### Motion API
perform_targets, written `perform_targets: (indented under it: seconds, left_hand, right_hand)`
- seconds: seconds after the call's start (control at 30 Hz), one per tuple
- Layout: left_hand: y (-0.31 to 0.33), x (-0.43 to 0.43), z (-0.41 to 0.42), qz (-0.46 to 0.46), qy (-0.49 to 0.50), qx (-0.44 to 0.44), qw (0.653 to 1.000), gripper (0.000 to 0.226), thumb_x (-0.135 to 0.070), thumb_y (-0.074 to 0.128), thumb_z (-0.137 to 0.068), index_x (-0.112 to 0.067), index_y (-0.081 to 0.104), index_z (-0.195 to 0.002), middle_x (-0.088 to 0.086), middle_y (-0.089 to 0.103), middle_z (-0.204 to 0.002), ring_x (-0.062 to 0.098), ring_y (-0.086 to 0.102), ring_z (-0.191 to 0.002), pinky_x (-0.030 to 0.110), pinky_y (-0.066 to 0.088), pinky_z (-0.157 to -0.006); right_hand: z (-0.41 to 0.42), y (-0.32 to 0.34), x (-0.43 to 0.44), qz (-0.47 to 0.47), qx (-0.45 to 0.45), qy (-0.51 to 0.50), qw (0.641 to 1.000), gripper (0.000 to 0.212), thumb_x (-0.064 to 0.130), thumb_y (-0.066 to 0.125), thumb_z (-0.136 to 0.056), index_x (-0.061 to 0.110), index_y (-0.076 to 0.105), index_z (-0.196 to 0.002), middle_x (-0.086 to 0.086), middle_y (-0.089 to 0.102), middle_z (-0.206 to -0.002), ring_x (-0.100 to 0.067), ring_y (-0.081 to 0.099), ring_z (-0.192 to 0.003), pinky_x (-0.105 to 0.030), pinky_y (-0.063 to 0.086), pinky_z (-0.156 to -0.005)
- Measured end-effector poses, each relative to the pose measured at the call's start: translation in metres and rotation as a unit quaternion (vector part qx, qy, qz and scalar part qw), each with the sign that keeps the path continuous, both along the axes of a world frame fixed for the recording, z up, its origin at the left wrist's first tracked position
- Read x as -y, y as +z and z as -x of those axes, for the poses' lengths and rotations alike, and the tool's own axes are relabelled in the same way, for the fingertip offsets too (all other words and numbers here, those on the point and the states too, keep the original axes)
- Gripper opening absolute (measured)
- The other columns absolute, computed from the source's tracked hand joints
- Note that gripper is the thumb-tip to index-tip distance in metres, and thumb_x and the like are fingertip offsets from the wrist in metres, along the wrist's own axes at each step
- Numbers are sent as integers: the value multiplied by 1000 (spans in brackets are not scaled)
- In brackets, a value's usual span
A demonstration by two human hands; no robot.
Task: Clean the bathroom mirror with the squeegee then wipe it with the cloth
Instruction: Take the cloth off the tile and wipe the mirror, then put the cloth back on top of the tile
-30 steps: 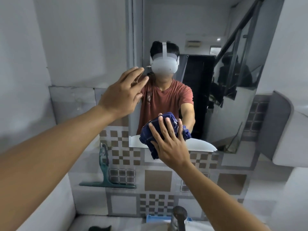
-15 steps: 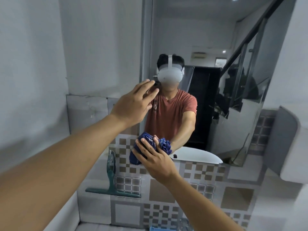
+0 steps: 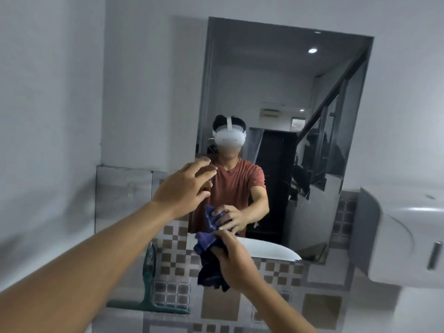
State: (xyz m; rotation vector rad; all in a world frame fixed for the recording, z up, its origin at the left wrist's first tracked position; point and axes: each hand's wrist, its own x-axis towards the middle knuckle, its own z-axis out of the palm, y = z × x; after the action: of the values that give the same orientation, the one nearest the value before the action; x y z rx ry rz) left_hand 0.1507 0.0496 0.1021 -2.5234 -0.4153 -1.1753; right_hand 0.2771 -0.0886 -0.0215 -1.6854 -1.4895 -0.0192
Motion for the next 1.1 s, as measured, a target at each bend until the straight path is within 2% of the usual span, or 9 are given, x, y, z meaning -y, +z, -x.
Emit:
perform_targets:
  seconds: [0.1,0.17,0.27,0.37,0.6,0.7,0.83,0.97,1.1]
  left_hand:
    - [-9,14,9,192,-45,8,980,41,-24,65,-95,-19,61,-136,0,62,-137,18,61,-121,34,51,-99]
    - [-8,21,14,357,-76,-5,931,38,-24,63,-97,-20,62,-135,-2,63,-135,15,61,-121,29,47,-100]
    - [4,46,83,488,-135,-5,863,35,-20,65,-96,-24,65,-130,-2,68,-129,14,62,-120,36,45,-108]
    - [0,45,85,516,-146,-16,844,18,-19,69,-93,-24,70,-109,-2,75,-105,16,70,-102,38,53,-97]
    - [-1,43,83,437,-64,69,895,5,-25,70,-90,-23,68,-86,0,73,-85,22,68,-84,38,53,-80]
    - [8,43,92,405,-42,72,911,4,-26,71,-89,-25,68,-85,-2,73,-83,18,69,-80,32,54,-72]
    - [17,34,111,390,-31,77,917,14,-26,71,-88,-31,63,-78,-7,69,-81,15,65,-78,24,43,-64]
    - [16,17,138,384,-10,64,921,10,-26,74,-88,-26,63,-88,-5,68,-90,14,64,-83,23,46,-70]
    - [10,-2,156,387,12,101,916,16,-23,73,-89,-25,58,-95,-6,65,-93,11,63,-83,20,45,-67]
  right_hand:
    - [-9,25,0,-41,-153,34,987,22,16,56,-102,18,59,-123,-2,69,-111,-21,64,-102,-36,51,-92]
    - [-12,40,-2,-69,-268,98,956,23,15,56,-103,17,61,-125,-11,72,-115,-28,68,-109,-46,55,-97]
    - [46,79,25,-73,-409,202,887,30,4,47,-105,9,58,-133,-12,73,-117,-25,70,-105,-42,56,-91]
    - [46,87,30,-41,-465,221,857,34,3,43,-106,15,63,-130,-16,71,-117,-29,66,-102,-51,51,-96]
    - [44,96,40,11,-560,255,788,44,34,37,-106,13,66,-132,-18,66,-134,-38,61,-126,-54,42,-111]
    - [57,107,38,19,-433,230,871,37,41,50,-104,18,68,-127,-9,74,-122,-29,67,-117,-46,52,-102]
    - [72,110,16,-55,-177,139,973,31,5,69,-93,18,65,-121,0,76,-106,-10,71,-101,-29,58,-90]
    - [86,112,-12,-77,-90,95,988,30,2,63,-94,27,65,-110,15,72,-98,3,67,-94,-18,54,-84]
    - [102,109,-46,-74,-83,87,990,39,-1,57,-95,32,53,-114,14,67,-99,-6,66,-94,-25,56,-85]
